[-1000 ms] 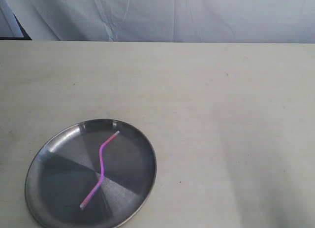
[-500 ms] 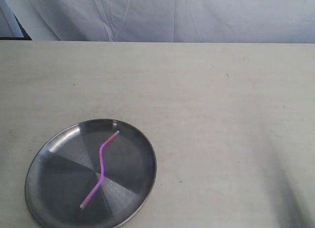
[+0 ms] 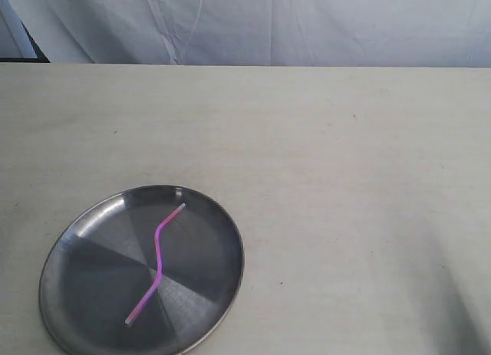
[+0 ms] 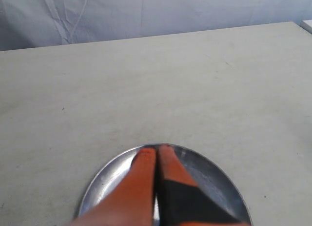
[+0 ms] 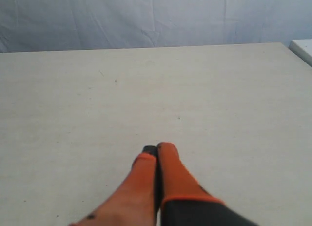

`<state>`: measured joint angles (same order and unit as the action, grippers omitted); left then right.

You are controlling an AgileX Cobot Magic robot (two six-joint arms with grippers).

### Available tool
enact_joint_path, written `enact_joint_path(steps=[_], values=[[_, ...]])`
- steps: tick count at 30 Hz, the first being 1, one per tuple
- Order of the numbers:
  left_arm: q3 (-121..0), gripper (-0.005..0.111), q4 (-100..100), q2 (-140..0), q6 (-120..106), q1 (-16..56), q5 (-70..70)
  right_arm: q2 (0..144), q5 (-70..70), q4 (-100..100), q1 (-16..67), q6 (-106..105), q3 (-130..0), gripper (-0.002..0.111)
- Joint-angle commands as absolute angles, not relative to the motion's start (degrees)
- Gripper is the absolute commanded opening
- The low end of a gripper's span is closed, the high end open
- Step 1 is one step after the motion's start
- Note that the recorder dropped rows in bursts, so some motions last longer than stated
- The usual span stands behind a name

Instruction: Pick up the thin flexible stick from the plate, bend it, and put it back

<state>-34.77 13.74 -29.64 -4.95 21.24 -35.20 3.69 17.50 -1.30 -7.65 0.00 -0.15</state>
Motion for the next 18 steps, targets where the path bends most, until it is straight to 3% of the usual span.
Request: enact_joint_path(steps=[1,14,18], values=[[-34.7,0.0,13.9,-29.3,-4.7,21.2,-34.7,3.4,17.4,-1.4,-7.9,-0.3,0.0,-0.001],[-34.7,0.0,13.9,-29.3,-4.7,21.2,-34.6,3.4,17.4,-1.4,-7.9,-0.3,0.0,-0.001],[-30.0,0.0,2.5,-24.1,-5.1,19.3,-28.4,3.4,17.3,-1.4,-7.9,0.0,0.0,-0.001]])
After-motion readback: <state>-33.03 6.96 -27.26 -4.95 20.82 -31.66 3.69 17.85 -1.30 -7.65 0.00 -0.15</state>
